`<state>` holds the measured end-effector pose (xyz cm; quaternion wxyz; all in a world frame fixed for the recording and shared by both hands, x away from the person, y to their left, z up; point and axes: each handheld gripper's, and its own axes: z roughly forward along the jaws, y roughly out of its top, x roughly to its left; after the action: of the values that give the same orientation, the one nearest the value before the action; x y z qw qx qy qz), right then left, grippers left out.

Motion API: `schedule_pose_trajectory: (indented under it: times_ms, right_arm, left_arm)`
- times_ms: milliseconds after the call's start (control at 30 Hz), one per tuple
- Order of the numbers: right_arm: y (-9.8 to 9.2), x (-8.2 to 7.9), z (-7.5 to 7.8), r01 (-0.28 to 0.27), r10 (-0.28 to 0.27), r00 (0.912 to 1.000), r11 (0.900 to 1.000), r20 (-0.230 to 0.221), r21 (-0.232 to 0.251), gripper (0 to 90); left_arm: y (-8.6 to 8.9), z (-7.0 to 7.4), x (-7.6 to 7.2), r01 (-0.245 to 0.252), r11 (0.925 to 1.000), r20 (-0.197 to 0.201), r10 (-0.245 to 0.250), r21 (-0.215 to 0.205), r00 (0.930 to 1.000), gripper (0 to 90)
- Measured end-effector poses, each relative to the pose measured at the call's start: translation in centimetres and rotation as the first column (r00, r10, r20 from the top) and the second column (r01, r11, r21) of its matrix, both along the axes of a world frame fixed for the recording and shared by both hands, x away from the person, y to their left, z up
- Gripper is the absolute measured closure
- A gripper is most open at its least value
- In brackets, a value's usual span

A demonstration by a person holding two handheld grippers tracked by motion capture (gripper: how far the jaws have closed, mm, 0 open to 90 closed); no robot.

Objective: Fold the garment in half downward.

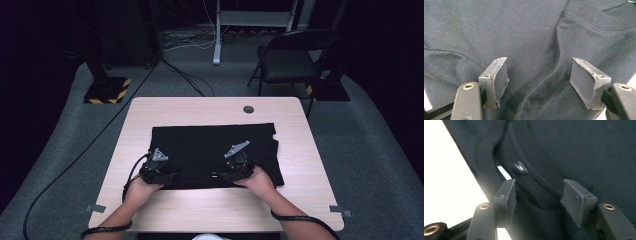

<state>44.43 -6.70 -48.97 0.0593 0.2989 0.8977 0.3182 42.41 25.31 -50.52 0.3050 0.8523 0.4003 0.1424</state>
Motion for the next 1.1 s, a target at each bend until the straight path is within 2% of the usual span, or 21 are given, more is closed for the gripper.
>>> schedule_pose_trajectory:
  times_ms: [33, 67, 233, 467, 533, 633, 700, 800, 867, 1000, 1100]
  right_arm:
    - [0.3, -0.1, 0.2, -0.003, 0.003, 1.0, 1.0, -0.009, 0.015, 41.5]
    - [1.0, -0.3, 0.2, -0.033, 0.034, 0.9994, 0.999, -0.013, 0.028, 39.9]
    - [3.4, -0.4, 0.0, -0.069, 0.069, 0.9975, 0.997, -0.012, 0.042, 36.8]
    - [6.0, 0.1, -1.3, -0.073, 0.074, 0.9971, 0.997, 0.016, -0.038, 35.1]
    - [6.4, 0.0, -1.5, -0.083, 0.086, 0.9954, 0.995, 0.042, -0.06, 34.1]
    - [6.6, 0.1, -1.3, -0.081, 0.083, 0.996, 0.994, 0.031, -0.072, 32.9]
    - [6.6, 0.2, -1.1, -0.08, 0.081, 0.9964, 0.996, 0.023, -0.045, 32.6]
    - [7.2, 0.2, -0.7, -0.075, 0.075, 0.9971, 0.997, 0.017, -0.006, 31.1]
    - [8.0, 0.2, -0.6, -0.083, 0.083, 0.9962, 0.996, 0.025, -0.011, 29.2]
    - [9.9, -0.1, -1.0, -0.086, 0.089, 0.9947, 0.995, 0.052, -0.059, 23.6]
    - [10.7, -0.4, -1.6, -0.095, 0.106, 0.9899, 0.989, 0.094, -0.111, 22.3]
  left_arm:
    - [0.0, 0.0, 0.0, -0.002, 1.0, -0.001, 0.002, -0.004, 1.0, 30.3]
    - [0.1, -0.1, 0.1, -0.009, 0.9999, -0.008, 0.009, -0.014, 0.9999, 30.0]
    - [0.1, -0.3, 0.2, -0.004, 0.9999, -0.016, 0.004, -0.01, 0.9999, 29.9]
    - [-0.1, 0.1, -0.1, 0.0, 0.9999, -0.006, 0.0, -0.015, 1.0, 27.9]
    - [-0.3, 0.6, -0.4, 0.004, 0.9991, 0.006, -0.004, -0.042, 1.0, 26.7]
    - [-0.6, 1.3, -0.8, 0.018, 0.9977, 0.019, -0.016, -0.065, 0.9997, 24.5]
    - [-0.7, 1.4, -1.0, 0.023, 0.9973, 0.023, -0.021, -0.07, 0.9995, 23.7]
    - [-1.1, 1.2, -1.2, 0.035, 0.998, 0.019, -0.034, -0.053, 0.9992, 23.1]
    - [-1.2, 0.7, -1.0, 0.032, 0.999, 0.001, -0.032, -0.031, 0.9995, 22.8]
    - [-1.1, -0.2, -0.8, 0.026, 0.9996, -0.024, -0.026, 0.007, 0.9994, 22.2]
    - [-1.0, -0.3, -0.8, 0.023, 0.9997, -0.036, -0.023, 0.003, 0.9991, 22.1]
